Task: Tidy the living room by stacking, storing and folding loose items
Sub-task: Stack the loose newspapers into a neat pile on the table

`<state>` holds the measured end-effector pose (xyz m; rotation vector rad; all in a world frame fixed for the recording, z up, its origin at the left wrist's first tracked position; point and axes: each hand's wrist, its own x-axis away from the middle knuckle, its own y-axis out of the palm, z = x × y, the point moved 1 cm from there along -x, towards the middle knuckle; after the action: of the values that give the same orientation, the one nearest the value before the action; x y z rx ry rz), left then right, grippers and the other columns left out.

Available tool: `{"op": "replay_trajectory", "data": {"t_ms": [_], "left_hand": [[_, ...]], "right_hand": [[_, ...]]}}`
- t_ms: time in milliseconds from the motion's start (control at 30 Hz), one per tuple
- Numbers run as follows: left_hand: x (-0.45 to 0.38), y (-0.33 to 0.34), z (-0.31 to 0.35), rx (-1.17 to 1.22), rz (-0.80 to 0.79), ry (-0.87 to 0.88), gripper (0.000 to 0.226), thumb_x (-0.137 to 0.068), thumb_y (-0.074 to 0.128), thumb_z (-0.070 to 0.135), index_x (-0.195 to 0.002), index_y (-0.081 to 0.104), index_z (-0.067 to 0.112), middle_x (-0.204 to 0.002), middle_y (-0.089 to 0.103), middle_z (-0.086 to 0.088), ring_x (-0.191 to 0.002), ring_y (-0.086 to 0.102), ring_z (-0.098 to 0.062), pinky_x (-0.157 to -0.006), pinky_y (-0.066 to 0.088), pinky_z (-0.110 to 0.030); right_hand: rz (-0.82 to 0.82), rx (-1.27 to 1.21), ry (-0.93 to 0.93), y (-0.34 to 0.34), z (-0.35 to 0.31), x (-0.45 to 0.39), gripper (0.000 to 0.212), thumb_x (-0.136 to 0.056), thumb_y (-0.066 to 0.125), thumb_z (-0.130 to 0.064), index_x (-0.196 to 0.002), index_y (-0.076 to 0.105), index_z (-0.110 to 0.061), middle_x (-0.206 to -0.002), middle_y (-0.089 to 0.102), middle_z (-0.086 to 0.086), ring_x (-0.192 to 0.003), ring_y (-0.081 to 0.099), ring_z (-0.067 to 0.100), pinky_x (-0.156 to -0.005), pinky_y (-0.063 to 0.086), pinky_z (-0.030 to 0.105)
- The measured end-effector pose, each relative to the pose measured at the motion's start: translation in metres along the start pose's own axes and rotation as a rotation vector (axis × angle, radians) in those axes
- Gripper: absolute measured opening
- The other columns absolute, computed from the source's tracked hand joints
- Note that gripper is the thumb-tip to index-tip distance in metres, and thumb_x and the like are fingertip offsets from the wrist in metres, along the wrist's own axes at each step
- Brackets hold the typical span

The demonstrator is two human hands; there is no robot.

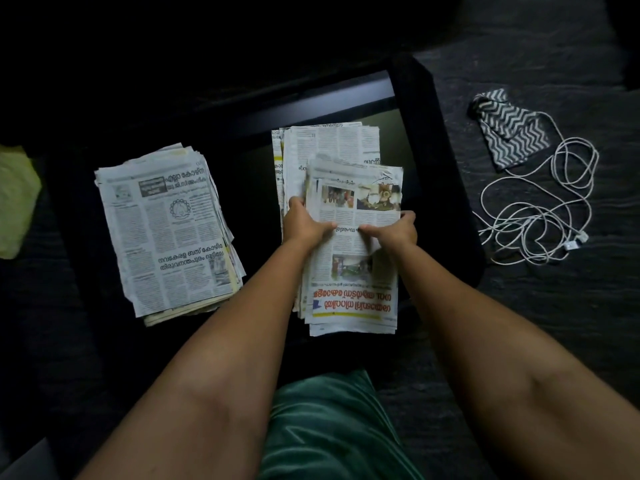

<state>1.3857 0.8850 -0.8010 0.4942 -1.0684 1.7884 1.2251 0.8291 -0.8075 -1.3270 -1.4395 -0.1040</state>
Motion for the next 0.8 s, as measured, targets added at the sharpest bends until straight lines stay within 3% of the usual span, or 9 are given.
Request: {"op": "replay_trajectory", "data": {"t_ms": [67, 200, 267, 367, 500, 600, 667, 733, 800], "left_hand": [[-0.001, 0.002, 0.0, 0.003, -0.051, 0.001, 0.07, -0.072, 0.082, 0.018, -0.131, 0.046, 0.011, -0.13, 0.058, -0.007, -0.119, 0.056, -0.026, -0.099, 0.046, -0.035], [-0.002, 0.0, 0.012, -0.03, -0.045, 0.04, 0.06, -0.08, 0.076, 0.021, -0.132, 0.047, 0.011, -0.131, 0.056, -0.009, -0.12, 0.054, -0.027, -0.1, 0.044, -0.036], [-0.001, -0.005, 0.022, -0.027, 0.018, 0.018, 0.072, -0.077, 0.079, 0.025, -0.135, 0.039, 0.011, -0.137, 0.047, -0.012, -0.124, 0.05, -0.029, -0.101, 0.043, -0.037], [0.003, -0.013, 0.032, 0.058, 0.038, -0.097, 0.094, -0.068, 0.086, 0.025, -0.139, 0.026, 0.008, -0.143, 0.036, -0.014, -0.129, 0.044, -0.031, -0.103, 0.042, -0.04], [0.005, -0.027, 0.036, 0.217, -0.099, -0.166, 0.129, -0.051, 0.094, 0.026, -0.146, 0.008, 0.012, -0.143, 0.039, -0.012, -0.127, 0.046, -0.033, -0.104, 0.043, -0.049], [-0.029, -0.02, 0.011, 0.342, -0.2, -0.182, 0.155, -0.018, 0.1, 0.029, -0.144, 0.01, 0.028, -0.141, 0.043, -0.01, -0.119, 0.054, -0.032, -0.091, 0.052, -0.052], [-0.039, -0.02, 0.005, 0.377, -0.259, -0.145, 0.135, -0.023, 0.101, 0.025, -0.141, 0.034, 0.028, -0.142, 0.047, -0.01, -0.114, 0.059, -0.03, -0.083, 0.056, -0.05], [0.001, -0.038, 0.037, 0.433, -0.295, -0.069, 0.084, -0.047, 0.095, 0.013, -0.123, 0.059, 0.013, -0.125, 0.062, -0.007, -0.108, 0.063, -0.026, -0.087, 0.056, -0.045], [0.021, -0.045, 0.054, 0.412, -0.285, -0.029, 0.046, -0.063, 0.088, 0.015, -0.103, 0.066, 0.013, -0.109, 0.067, -0.004, -0.104, 0.063, -0.024, -0.094, 0.052, -0.04]], "right_hand": [[-0.012, -0.035, -0.013, -0.005, -0.001, 0.0, 0.061, -0.07, 0.084, -0.021, -0.12, 0.051, -0.012, -0.122, 0.06, 0.008, -0.113, 0.058, 0.028, -0.096, 0.049, 0.042], [-0.029, -0.157, -0.075, -0.016, -0.011, 0.005, 0.033, -0.082, 0.072, -0.013, -0.109, 0.054, -0.012, -0.113, 0.064, 0.005, -0.098, 0.062, 0.022, -0.084, 0.053, 0.036], [-0.049, -0.178, -0.124, -0.022, -0.021, 0.01, 0.025, -0.087, 0.067, -0.011, -0.104, 0.05, -0.015, -0.108, 0.062, 0.003, -0.093, 0.06, 0.02, -0.079, 0.052, 0.034], [-0.087, -0.181, -0.207, -0.031, -0.033, 0.017, 0.025, -0.089, 0.063, -0.011, -0.109, 0.049, -0.017, -0.11, 0.061, 0.003, -0.101, 0.06, 0.023, -0.088, 0.052, 0.041], [-0.195, -0.258, -0.306, -0.056, -0.047, 0.028, 0.034, -0.09, 0.061, -0.006, -0.123, 0.054, -0.008, -0.12, 0.06, 0.007, -0.111, 0.057, 0.023, -0.096, 0.049, 0.042], [-0.291, -0.327, -0.321, -0.078, -0.054, 0.034, 0.029, -0.09, 0.06, -0.003, -0.118, 0.056, -0.006, -0.115, 0.062, 0.012, -0.108, 0.059, 0.027, -0.089, 0.052, 0.04], [-0.347, -0.34, -0.339, -0.089, -0.058, 0.038, 0.023, -0.089, 0.06, -0.003, -0.111, 0.057, -0.01, -0.106, 0.064, 0.007, -0.103, 0.06, 0.025, -0.083, 0.054, 0.036], [-0.384, -0.338, -0.356, -0.098, -0.062, 0.042, 0.017, -0.089, 0.059, -0.002, -0.102, 0.059, -0.014, -0.101, 0.064, 0.005, -0.098, 0.062, 0.023, -0.08, 0.054, 0.033], [-0.383, -0.343, -0.366, -0.103, -0.065, 0.042, 0.018, -0.09, 0.058, -0.002, -0.097, 0.059, -0.018, -0.101, 0.065, 0.003, -0.1, 0.062, 0.023, -0.08, 0.054, 0.034]]}}
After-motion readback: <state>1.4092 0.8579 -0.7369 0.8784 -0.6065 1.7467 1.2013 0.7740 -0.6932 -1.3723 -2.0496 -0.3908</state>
